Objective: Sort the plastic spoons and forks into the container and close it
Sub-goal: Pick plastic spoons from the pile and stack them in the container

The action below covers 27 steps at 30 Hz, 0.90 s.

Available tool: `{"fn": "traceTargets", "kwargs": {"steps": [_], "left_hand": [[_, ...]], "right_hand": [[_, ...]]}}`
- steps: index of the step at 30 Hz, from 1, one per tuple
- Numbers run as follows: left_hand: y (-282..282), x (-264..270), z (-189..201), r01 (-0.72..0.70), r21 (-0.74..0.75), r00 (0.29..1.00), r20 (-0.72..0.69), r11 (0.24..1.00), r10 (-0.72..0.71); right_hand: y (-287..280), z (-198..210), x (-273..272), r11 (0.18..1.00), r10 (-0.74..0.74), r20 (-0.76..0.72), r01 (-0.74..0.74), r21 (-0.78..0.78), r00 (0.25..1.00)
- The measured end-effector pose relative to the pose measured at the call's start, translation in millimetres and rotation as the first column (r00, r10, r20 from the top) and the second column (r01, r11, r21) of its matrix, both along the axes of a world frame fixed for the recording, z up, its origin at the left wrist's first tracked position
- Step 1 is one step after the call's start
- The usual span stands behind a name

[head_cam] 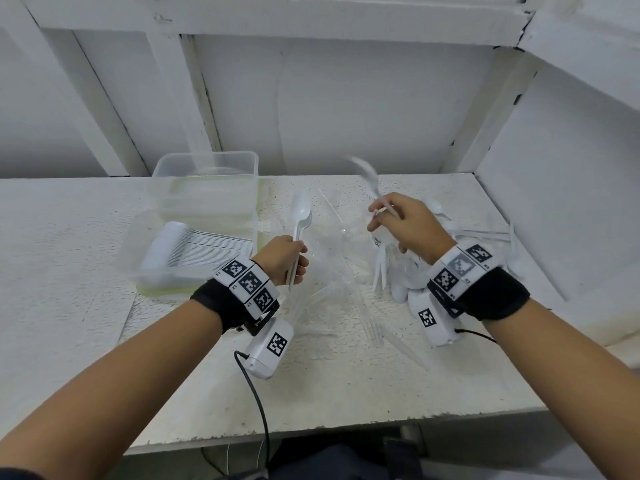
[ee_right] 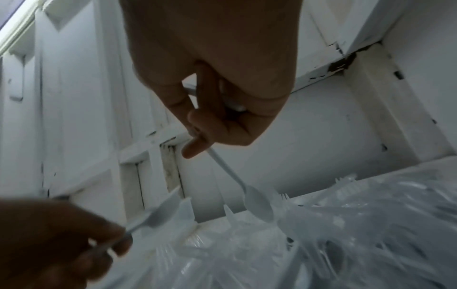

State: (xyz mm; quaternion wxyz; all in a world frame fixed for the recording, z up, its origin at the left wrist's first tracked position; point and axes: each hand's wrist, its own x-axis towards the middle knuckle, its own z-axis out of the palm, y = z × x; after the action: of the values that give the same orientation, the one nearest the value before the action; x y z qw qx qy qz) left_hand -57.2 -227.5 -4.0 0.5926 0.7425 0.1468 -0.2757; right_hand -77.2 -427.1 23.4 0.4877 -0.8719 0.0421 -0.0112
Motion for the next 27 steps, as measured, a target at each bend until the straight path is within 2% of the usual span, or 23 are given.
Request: {"fn": "traceTargets", "kwargs": {"steps": [5, 7, 9, 11, 15, 20, 25, 27], "left_hand": [[1, -2, -5, 0.011, -0.007, 1.0, -0.017, 1.0, -0.011], [2, -3, -6, 0.014, 0.0, 1.0, -0.017, 1.0, -0.014], [2, -4, -7, 0.025, 0.01, 1.0, -0.013, 1.0, -0.025], [1, -4, -8, 0.045, 0.025, 0.999, -0.003, 0.999, -0.045], [-8, -6, -10, 0.14, 0.085, 0.99, 0.019, 0.986, -0.142], [-28, -10, -10, 0.262, 0.143, 0.963, 0.026, 0.954, -0.268], [-48, -15, -14, 0.338, 0.21, 0.928, 0.09, 0.918, -0.362], [-57, -17, -16, 0.364, 0.268, 0.903, 0.133, 0.892, -0.408]], "right_hand": [[-13, 9, -8, 0.95, -0.123, -0.163, 0.164, 0.265, 0.979], [-19, -1, -17, 0.971, -0.098, -0.253, 0.149, 0.189, 0.962], [-22, -15, -26, 0.998, -0.064, -0.33, 0.06, -0.022, 0.942], [-23, -29, -31, 0.991, -0.062, -0.404, 0.008, -0.134, 0.913], [-18, -31, -33, 0.994, -0.052, -0.51, -0.003, -0.107, 0.858], [-17, -26, -32, 0.959, -0.083, -0.587, -0.096, -0.268, 0.805], [-21, -24, -35, 0.961, -0.167, -0.553, 0.01, -0.276, 0.817], [-29, -21, -41, 0.985, -0.174, -0.505, 0.14, -0.104, 0.846]]}}
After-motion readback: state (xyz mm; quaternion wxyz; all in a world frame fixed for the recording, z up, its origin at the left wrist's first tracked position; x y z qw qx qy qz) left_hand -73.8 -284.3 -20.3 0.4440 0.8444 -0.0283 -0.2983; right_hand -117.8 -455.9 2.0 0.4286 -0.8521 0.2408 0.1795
